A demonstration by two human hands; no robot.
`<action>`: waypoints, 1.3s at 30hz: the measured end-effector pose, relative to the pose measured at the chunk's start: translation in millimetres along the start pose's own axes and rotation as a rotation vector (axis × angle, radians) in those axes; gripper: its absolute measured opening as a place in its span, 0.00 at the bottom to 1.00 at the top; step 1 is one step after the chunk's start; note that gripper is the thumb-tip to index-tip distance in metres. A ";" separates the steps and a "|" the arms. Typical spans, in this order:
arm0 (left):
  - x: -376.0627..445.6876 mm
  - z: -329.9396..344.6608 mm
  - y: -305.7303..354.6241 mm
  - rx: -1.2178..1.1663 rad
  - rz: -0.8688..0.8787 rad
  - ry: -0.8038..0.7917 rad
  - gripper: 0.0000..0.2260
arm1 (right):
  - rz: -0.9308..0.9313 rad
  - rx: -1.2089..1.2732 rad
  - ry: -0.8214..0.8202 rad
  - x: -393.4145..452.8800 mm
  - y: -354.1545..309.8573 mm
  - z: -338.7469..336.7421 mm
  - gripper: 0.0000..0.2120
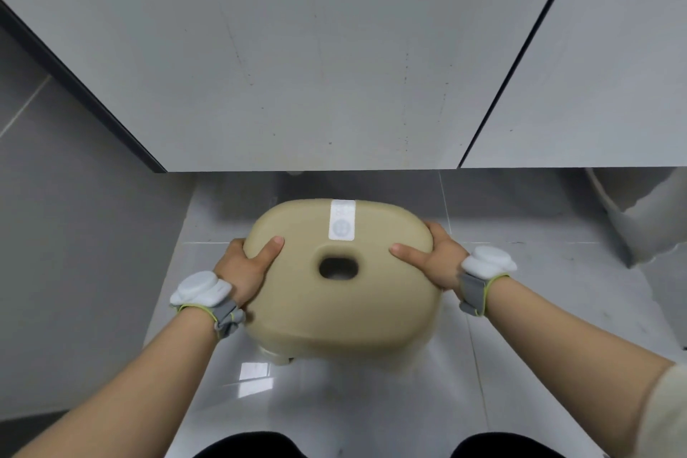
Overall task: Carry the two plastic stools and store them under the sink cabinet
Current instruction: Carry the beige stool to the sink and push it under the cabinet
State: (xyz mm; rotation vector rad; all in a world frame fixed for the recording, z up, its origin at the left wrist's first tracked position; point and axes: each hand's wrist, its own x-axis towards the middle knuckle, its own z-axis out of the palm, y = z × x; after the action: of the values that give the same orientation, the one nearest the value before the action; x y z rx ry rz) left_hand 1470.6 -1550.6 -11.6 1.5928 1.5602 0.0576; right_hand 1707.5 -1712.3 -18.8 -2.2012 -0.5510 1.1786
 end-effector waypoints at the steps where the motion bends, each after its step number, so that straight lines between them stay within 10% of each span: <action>1: -1.3 0.1 -0.4 0.001 -0.016 0.003 0.34 | -0.013 -0.005 0.000 4.5 -3.5 -1.9 0.44; 13: -38.2 -11.0 -17.3 -0.260 -0.222 -0.315 0.38 | 0.142 0.157 -0.126 -36.5 19.6 2.1 0.45; 22: -3.9 -8.2 2.0 -0.329 -0.113 -0.189 0.24 | 0.098 0.254 -0.093 -4.1 -2.7 4.2 0.42; 39: 57.7 -12.7 48.3 -0.219 0.067 -0.071 0.32 | 0.076 0.126 -0.021 57.1 -54.8 -10.2 0.51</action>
State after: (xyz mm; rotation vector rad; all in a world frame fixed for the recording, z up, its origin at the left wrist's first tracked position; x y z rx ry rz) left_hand 1513.2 -1487.6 -5.4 1.4577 1.3954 0.1996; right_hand 1741.4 -1640.3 -13.0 -2.1209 -0.3935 1.2422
